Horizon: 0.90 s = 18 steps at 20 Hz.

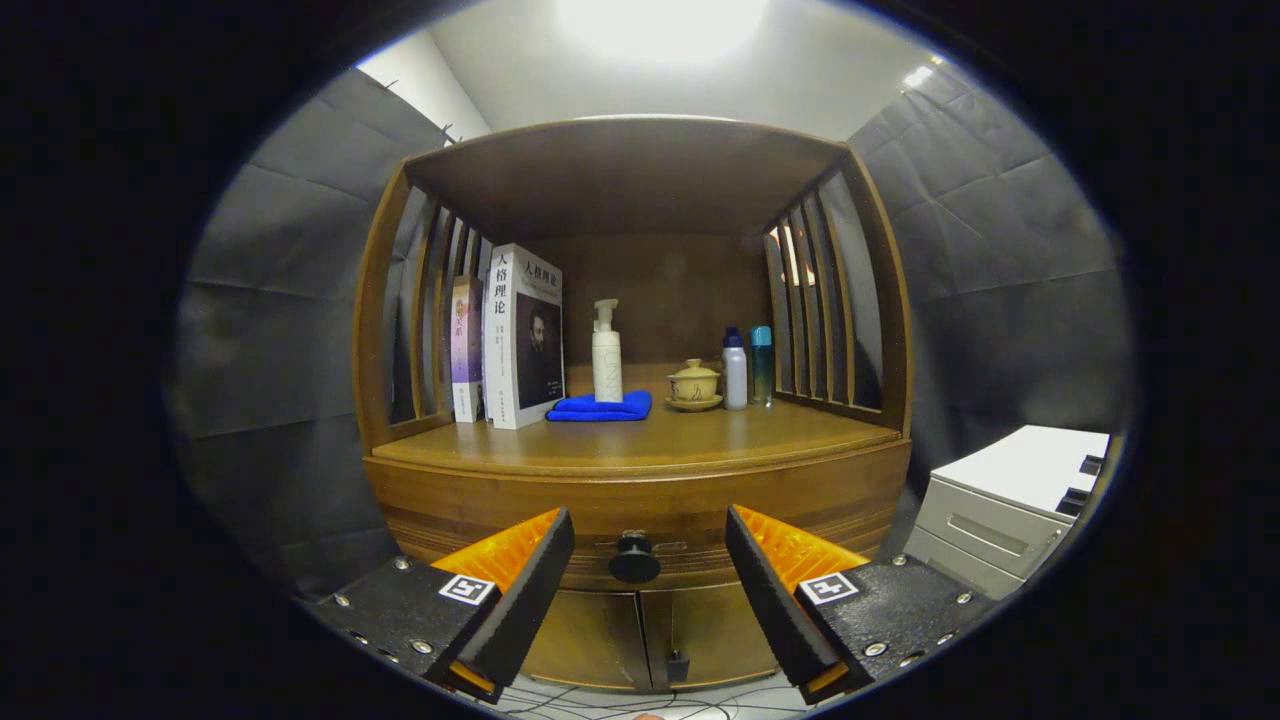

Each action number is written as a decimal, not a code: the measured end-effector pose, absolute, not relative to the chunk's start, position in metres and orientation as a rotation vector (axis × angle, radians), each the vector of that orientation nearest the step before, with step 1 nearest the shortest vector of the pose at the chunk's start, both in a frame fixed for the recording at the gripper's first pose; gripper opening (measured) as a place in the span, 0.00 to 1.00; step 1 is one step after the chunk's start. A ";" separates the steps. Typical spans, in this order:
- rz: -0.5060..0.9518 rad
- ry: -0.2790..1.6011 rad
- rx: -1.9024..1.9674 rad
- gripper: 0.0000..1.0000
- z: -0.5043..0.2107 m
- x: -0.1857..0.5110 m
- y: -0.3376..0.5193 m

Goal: Pull open the drawer, take out the items inside it, and place them on the countertop above the cabinet.

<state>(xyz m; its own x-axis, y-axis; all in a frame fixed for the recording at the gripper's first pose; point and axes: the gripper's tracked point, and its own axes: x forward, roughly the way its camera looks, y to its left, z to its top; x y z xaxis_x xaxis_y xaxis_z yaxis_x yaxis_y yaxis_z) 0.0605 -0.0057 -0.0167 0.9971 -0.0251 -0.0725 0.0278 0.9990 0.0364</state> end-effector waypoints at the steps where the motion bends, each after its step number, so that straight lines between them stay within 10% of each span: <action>1: -0.026 0.083 0.038 0.95 -0.020 0.063 -0.006; 13: 0.003 0.268 0.037 0.94 -0.090 0.117 0.005; 18: 0.001 0.288 0.016 0.79 -0.102 0.121 0.009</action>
<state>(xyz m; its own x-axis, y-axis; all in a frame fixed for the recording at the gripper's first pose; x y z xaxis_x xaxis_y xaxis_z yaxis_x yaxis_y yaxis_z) 0.1215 0.0094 -0.1020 0.9588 0.0034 -0.2840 0.0011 0.9999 0.0158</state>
